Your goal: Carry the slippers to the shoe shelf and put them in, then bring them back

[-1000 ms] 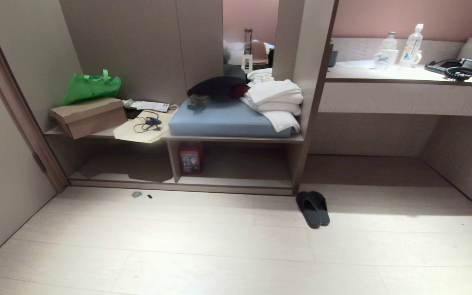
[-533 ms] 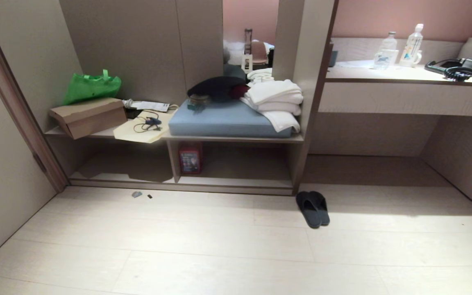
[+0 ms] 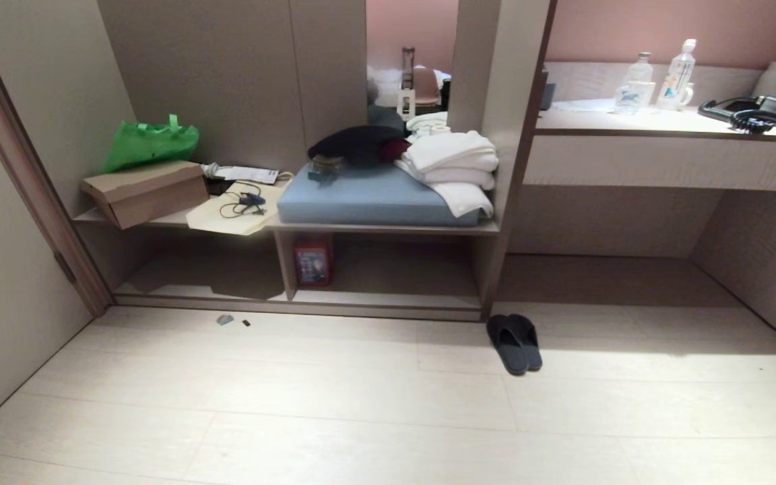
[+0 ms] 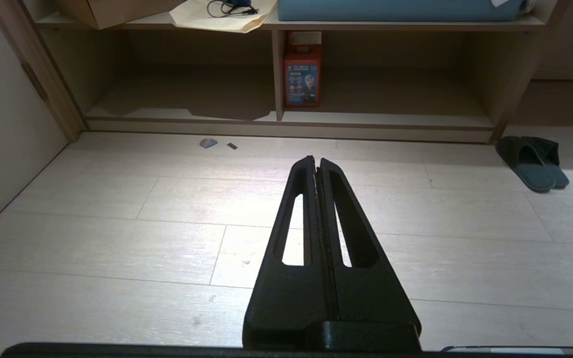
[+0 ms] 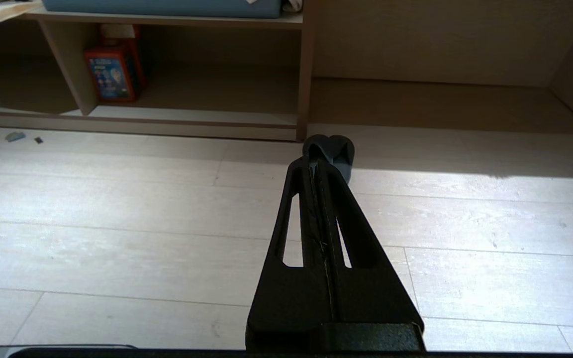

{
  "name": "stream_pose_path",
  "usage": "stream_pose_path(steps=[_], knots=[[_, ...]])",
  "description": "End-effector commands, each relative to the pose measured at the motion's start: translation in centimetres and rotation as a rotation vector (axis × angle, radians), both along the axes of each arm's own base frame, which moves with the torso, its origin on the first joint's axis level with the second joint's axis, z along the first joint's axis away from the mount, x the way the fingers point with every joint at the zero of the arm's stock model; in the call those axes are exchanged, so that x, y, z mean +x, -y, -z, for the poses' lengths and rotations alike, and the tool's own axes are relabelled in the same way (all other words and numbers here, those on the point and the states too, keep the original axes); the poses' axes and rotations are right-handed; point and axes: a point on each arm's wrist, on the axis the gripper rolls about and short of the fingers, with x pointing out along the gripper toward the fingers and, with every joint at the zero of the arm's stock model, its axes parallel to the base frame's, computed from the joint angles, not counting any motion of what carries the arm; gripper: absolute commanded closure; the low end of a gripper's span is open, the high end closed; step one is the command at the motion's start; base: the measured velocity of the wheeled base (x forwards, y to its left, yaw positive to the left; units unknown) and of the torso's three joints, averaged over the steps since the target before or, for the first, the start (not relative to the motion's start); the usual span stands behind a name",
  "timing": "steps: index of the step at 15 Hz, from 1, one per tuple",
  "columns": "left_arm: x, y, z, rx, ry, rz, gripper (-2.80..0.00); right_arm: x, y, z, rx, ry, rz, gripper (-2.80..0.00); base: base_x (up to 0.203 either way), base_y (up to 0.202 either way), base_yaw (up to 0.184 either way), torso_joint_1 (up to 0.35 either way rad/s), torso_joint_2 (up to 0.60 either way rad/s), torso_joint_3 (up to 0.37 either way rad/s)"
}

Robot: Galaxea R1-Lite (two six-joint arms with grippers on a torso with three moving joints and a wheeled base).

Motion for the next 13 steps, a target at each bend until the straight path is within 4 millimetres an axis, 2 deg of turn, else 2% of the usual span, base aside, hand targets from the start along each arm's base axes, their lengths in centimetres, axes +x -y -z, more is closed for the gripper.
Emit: stream_pose_path(steps=[1,13], knots=[[0.05,0.00,0.21,-0.001,-0.007,0.001,0.00,0.01,0.00,0.01,-0.001,-0.002,0.000,0.00,0.000,0.000,0.000,0.000,0.00,0.000],[0.05,0.00,0.21,-0.002,-0.007,0.000,0.00,0.02,-0.05,0.03,-0.051,-0.005,-0.024,0.00,0.000,0.000,0.000,0.000,0.00,0.000]])
